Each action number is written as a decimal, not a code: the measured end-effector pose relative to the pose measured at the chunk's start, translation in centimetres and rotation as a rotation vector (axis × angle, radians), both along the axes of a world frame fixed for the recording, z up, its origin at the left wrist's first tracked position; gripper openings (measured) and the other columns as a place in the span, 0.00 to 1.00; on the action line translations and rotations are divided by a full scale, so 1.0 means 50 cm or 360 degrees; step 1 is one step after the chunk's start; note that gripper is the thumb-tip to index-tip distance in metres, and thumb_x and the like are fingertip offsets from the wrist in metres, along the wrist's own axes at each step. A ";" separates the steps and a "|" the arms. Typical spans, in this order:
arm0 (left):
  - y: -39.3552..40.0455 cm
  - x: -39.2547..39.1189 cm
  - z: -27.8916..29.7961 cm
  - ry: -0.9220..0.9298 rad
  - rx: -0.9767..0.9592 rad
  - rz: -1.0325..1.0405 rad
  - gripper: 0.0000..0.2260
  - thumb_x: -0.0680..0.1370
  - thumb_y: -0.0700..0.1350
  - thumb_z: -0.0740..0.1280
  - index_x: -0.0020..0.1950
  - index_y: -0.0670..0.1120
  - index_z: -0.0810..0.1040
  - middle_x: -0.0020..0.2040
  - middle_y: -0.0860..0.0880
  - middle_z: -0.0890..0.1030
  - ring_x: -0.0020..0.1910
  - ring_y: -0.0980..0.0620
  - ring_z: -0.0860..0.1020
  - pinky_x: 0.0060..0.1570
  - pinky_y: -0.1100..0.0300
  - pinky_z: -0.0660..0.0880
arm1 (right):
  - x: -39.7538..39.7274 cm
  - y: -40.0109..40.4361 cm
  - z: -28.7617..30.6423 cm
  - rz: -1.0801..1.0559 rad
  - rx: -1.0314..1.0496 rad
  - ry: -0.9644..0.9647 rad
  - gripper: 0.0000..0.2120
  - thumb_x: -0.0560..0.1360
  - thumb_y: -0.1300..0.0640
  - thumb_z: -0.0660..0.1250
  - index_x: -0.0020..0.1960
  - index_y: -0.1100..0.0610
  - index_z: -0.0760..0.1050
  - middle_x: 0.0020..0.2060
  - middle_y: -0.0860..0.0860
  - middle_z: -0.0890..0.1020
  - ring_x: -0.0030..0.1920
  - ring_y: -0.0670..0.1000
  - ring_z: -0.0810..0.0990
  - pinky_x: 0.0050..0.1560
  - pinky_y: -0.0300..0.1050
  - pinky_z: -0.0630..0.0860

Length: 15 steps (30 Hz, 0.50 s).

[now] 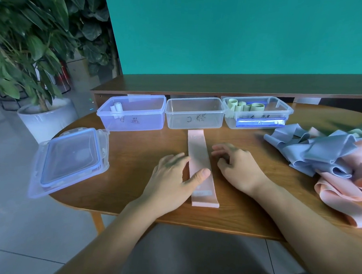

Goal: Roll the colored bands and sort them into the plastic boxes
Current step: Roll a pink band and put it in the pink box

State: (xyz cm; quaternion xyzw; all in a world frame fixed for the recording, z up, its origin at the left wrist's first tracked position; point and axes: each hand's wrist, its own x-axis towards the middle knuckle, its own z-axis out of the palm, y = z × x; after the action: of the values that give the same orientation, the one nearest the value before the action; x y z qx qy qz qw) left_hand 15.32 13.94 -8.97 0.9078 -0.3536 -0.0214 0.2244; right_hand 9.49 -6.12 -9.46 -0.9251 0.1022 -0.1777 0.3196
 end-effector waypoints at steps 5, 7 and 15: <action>0.002 0.003 -0.002 0.0008 0.0177 -0.0054 0.43 0.72 0.76 0.45 0.80 0.53 0.62 0.81 0.53 0.56 0.80 0.53 0.49 0.78 0.45 0.51 | -0.009 0.003 -0.008 0.0116 -0.0187 -0.0014 0.22 0.76 0.65 0.62 0.69 0.52 0.75 0.58 0.45 0.83 0.62 0.47 0.78 0.67 0.42 0.70; 0.005 0.002 0.000 0.0029 0.0137 -0.0039 0.40 0.73 0.75 0.46 0.79 0.55 0.63 0.81 0.53 0.57 0.80 0.53 0.50 0.78 0.46 0.52 | -0.012 0.001 -0.012 0.0128 -0.0245 -0.0003 0.23 0.77 0.65 0.61 0.69 0.51 0.74 0.60 0.44 0.82 0.63 0.48 0.77 0.65 0.39 0.68; 0.031 -0.003 0.005 0.0093 -0.0392 -0.0112 0.24 0.78 0.64 0.63 0.72 0.57 0.75 0.71 0.62 0.73 0.71 0.64 0.67 0.72 0.60 0.66 | -0.066 0.008 -0.011 0.0145 -0.0042 -0.0167 0.13 0.80 0.57 0.66 0.63 0.47 0.80 0.57 0.40 0.83 0.55 0.45 0.82 0.60 0.36 0.74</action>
State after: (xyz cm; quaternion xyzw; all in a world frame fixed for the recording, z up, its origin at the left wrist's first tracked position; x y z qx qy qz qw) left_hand 15.17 15.48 -8.72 0.8594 -0.3784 -0.0119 0.3436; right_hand 6.16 -5.71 -10.01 -0.9224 0.0407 -0.2125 0.3199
